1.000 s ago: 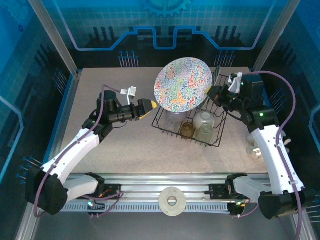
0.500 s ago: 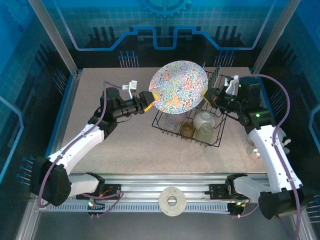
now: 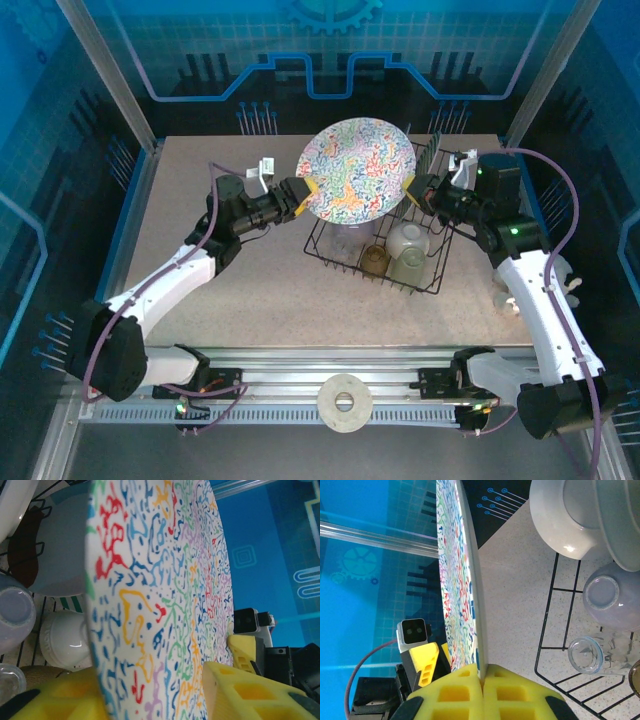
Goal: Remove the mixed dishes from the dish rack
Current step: Place the plate at the top-left of the table.
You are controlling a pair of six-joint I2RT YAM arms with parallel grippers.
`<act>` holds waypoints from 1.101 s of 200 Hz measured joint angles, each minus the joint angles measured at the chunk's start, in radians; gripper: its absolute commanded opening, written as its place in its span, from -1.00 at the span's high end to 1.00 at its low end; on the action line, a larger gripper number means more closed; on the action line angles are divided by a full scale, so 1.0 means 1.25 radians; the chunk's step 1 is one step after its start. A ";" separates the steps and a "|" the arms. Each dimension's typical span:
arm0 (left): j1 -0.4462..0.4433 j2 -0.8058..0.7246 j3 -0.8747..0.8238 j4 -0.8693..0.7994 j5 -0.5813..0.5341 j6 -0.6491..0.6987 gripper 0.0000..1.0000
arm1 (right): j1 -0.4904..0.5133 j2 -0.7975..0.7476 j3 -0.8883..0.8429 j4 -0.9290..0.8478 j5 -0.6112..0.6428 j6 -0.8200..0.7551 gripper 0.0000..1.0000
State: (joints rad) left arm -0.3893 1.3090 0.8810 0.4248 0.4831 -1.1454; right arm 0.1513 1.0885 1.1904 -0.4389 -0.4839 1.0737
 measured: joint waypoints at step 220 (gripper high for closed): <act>-0.008 -0.071 -0.038 -0.044 -0.096 -0.088 1.00 | 0.011 -0.088 -0.027 0.044 0.082 -0.047 -1.00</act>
State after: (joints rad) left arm -0.3996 1.2205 0.8330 0.3698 0.3626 -1.2549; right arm 0.1646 0.9783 1.1568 -0.3836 -0.3813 1.0153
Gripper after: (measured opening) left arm 0.070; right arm 0.998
